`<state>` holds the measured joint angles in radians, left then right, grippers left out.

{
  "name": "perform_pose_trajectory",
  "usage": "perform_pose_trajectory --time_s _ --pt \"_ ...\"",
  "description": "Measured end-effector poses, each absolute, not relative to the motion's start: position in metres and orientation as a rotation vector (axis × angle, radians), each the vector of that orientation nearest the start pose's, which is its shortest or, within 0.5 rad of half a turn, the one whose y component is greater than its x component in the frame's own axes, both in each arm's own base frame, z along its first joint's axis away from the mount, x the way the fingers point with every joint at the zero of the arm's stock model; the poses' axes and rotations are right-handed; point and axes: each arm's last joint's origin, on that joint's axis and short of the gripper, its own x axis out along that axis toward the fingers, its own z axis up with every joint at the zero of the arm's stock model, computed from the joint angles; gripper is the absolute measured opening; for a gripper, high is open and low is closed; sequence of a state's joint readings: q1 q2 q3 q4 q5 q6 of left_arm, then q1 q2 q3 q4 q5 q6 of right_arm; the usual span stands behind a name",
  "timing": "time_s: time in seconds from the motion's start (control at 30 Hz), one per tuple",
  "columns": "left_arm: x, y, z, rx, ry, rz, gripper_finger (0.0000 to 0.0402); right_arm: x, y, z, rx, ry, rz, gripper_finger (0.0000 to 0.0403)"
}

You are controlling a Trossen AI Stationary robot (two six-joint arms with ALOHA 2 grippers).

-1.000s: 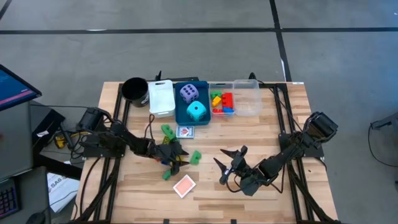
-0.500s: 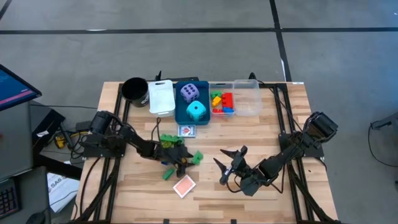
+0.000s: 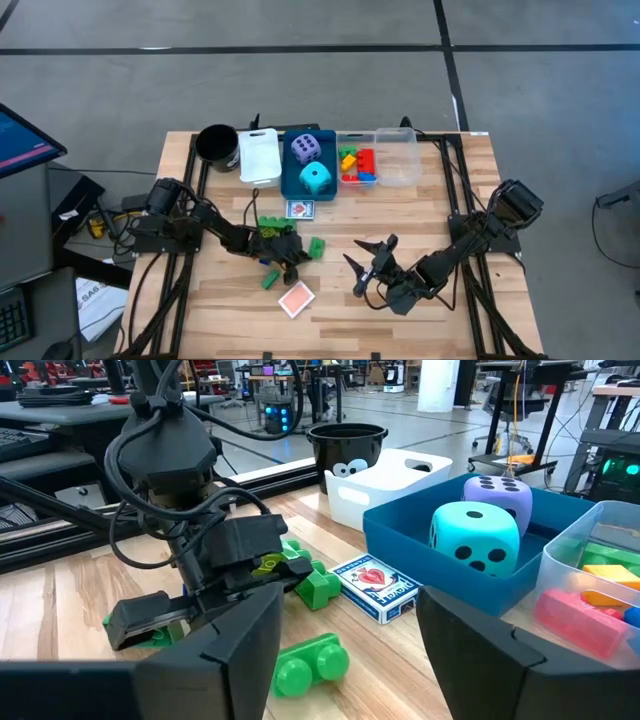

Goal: Pick & Place Toys
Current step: Put the green 2 stud game piece into the left transparent bin

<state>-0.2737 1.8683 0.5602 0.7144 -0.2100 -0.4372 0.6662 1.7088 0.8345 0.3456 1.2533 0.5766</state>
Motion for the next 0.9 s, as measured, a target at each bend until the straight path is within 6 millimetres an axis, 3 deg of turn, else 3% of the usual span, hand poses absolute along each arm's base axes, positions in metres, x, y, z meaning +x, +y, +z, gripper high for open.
perform_pose_trajectory --time_s 0.63,0.9 --pt "0.301 -0.073 0.103 -0.254 0.335 0.012 0.0 0.276 0.182 0.184 0.037 0.132 -0.651 0.0226" --pt "0.304 -0.045 0.143 -0.188 0.191 0.072 0.0 0.278 0.184 0.215 -0.002 0.069 -0.751 0.0225"
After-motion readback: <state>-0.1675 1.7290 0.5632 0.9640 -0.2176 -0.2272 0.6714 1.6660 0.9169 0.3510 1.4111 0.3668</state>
